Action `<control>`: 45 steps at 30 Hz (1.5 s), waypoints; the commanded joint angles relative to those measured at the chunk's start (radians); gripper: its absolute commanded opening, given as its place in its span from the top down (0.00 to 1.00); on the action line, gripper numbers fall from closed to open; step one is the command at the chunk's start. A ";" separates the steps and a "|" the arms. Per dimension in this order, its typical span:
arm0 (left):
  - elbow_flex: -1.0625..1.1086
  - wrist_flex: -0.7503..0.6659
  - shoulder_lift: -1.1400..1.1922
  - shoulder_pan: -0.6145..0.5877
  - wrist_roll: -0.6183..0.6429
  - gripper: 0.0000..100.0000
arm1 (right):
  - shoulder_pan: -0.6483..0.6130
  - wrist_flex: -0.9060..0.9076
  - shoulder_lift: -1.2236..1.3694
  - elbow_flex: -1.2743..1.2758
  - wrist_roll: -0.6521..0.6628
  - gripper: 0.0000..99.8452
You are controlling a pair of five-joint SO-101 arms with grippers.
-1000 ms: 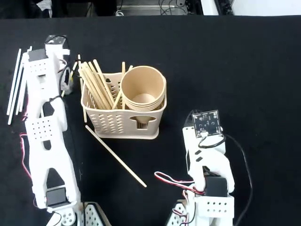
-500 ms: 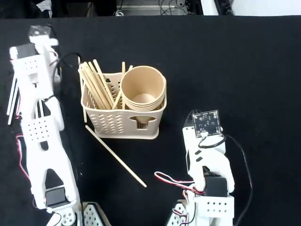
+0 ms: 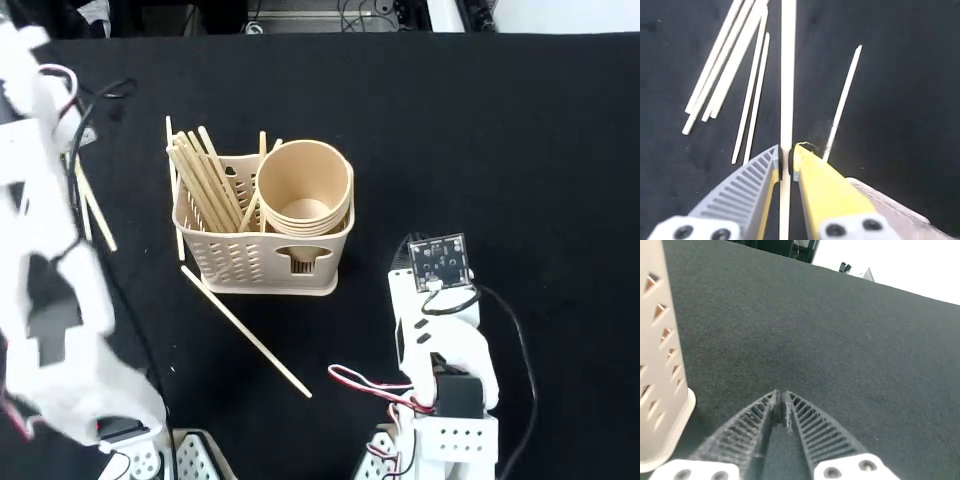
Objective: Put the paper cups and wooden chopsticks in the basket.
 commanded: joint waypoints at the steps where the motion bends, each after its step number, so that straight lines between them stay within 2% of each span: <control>1: 0.096 -0.064 -0.344 -0.002 0.015 0.97 | -0.011 0.002 -0.067 -0.004 0.006 0.99; 6: 0.303 -0.206 -0.646 0.077 0.015 0.97 | -0.011 0.002 -0.067 -0.004 0.006 0.99; 9: 0.509 -0.367 -0.839 0.171 0.015 0.97 | -0.011 0.002 -0.067 -0.004 0.006 0.99; 12: 0.782 -0.621 -1.033 0.231 0.015 0.97 | -0.011 0.002 -0.067 -0.004 0.006 0.99; 19: 1.570 -1.367 -1.390 0.367 0.011 0.97 | -0.011 0.002 -0.067 -0.004 0.006 0.99; 22: 1.802 -1.522 -1.453 0.398 0.012 0.97 | -0.011 0.002 -0.067 -0.004 0.006 0.99; 29: 1.936 -1.545 -1.415 0.435 0.008 0.96 | -0.011 0.002 -0.067 -0.004 0.006 0.99; 31: 1.957 -1.537 -1.398 0.437 0.008 0.92 | -0.011 0.002 -0.067 -0.004 0.006 0.99; 34: 1.920 -1.398 -1.376 0.433 0.009 0.78 | -0.011 0.002 -0.067 -0.004 0.006 0.99; 40: 1.679 -1.086 -1.382 0.410 0.009 0.78 | -0.009 0.002 -0.067 -0.004 0.006 0.99; 45: 1.455 -0.895 -1.341 0.211 0.092 0.78 | -0.011 0.002 -0.067 -0.004 0.006 0.99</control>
